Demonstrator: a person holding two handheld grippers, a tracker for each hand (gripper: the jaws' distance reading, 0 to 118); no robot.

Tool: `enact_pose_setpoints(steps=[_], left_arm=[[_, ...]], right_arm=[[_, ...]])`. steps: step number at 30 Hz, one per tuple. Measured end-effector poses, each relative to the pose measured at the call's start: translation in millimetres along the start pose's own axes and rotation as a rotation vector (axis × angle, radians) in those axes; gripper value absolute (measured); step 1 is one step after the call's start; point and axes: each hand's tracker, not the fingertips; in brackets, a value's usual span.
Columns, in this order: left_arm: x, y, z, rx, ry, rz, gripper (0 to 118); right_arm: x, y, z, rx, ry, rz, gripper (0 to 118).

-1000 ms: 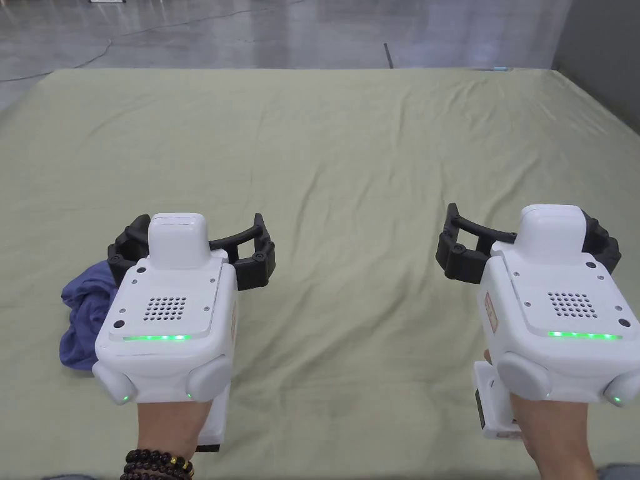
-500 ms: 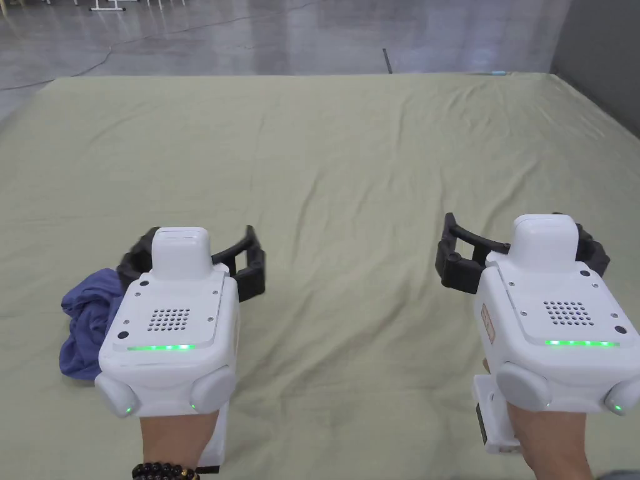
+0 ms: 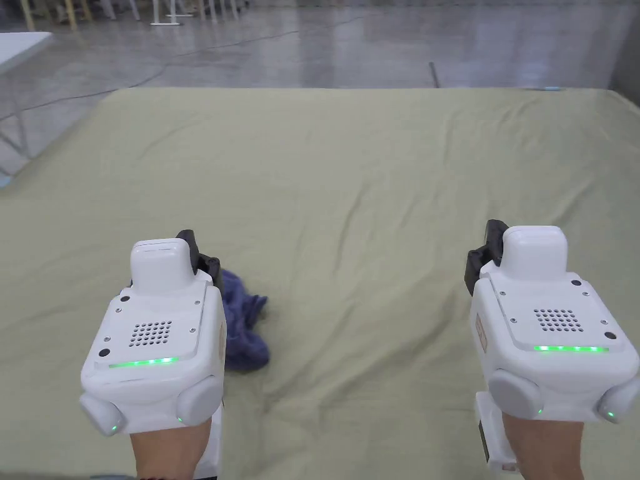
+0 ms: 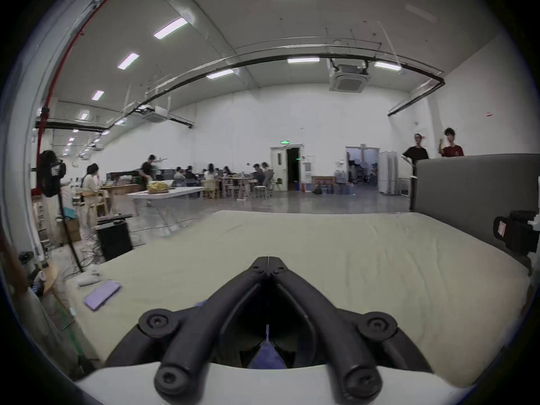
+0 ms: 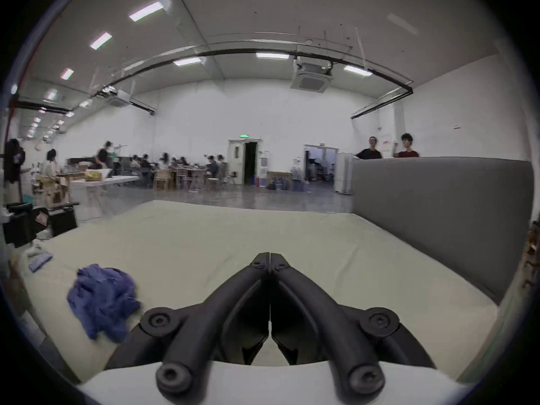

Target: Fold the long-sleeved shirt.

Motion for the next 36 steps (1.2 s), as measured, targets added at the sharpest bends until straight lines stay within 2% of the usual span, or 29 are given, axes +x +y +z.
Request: enact_pose_setpoints(steps=[5, 8, 13, 16, 18, 19, 20, 21, 22, 23, 24, 26, 28, 30, 31, 32, 33, 34, 36], left_arm=[[-69, -3, 21, -0.011, 0.197, 0.013, 0], [-97, -6, 30, -0.041, 0.257, 0.031, 0], [-109, -11, 32, -0.063, 0.27, 0.021, 0], [-108, -12, 20, -0.174, 0.22, 0.03, 0], [-108, -11, -2, -0.289, 0.154, 0.089, 1], [-109, -10, -15, -0.371, 0.119, 0.115, 21], [-113, -17, -33, -0.457, 0.086, 0.165, 58], [-113, -21, -55, -0.588, 0.056, 0.187, 106], [-111, -29, -69, -0.752, 0.005, 0.198, 118], [-106, -33, -96, -0.716, -0.023, 0.194, 118], [-101, -43, -98, -0.773, -0.037, 0.164, 118], [-90, -56, -131, -0.833, 0.007, 0.106, 118], [-81, -47, -134, -0.876, 0.016, 0.075, 118], [-73, -52, -153, -0.902, 0.008, 0.092, 117], [-70, -55, -159, -0.918, 0.004, 0.109, 106], [-77, -60, -165, -0.947, 0.0, 0.156, 83], [-75, -63, -170, -0.977, 0.018, 0.166, 37], [-74, -68, -173, -1.001, 0.018, 0.167, 8], [-61, -63, -148, -0.963, 0.05, 0.064, 8]], right_arm=[[-90, 5, -12, 0.012, 0.228, 0.029, 2], [-132, 7, -13, 0.041, 0.334, 0.036, 2], [-156, 12, -15, 0.04, 0.384, 0.052, 3], [-158, 13, -14, 0.041, 0.386, 0.056, 3], [-158, 12, -14, 0.043, 0.381, 0.073, 3], [-157, 11, -14, 0.04, 0.379, 0.077, 2], [-156, 10, -15, 0.029, 0.375, 0.079, 3], [-154, 9, -17, 0.017, 0.373, 0.078, 3], [-153, 7, -18, 0.012, 0.371, 0.077, 3], [-151, 5, -19, 0.007, 0.37, 0.076, 3], [-149, 3, -20, 0.002, 0.366, 0.077, 3], [-145, 0, -22, -0.006, 0.358, 0.082, 3], [-141, -3, -25, -0.017, 0.352, 0.081, 3], [-136, -7, -29, -0.031, 0.342, 0.081, 3], [-134, -8, -30, -0.037, 0.337, 0.083, 3], [-131, -10, -33, -0.044, 0.33, 0.085, 3], [-129, -12, -35, -0.053, 0.324, 0.085, 3], [-126, -13, -37, -0.059, 0.32, 0.085, 3], [-121, -16, -41, -0.075, 0.308, 0.083, 3]])
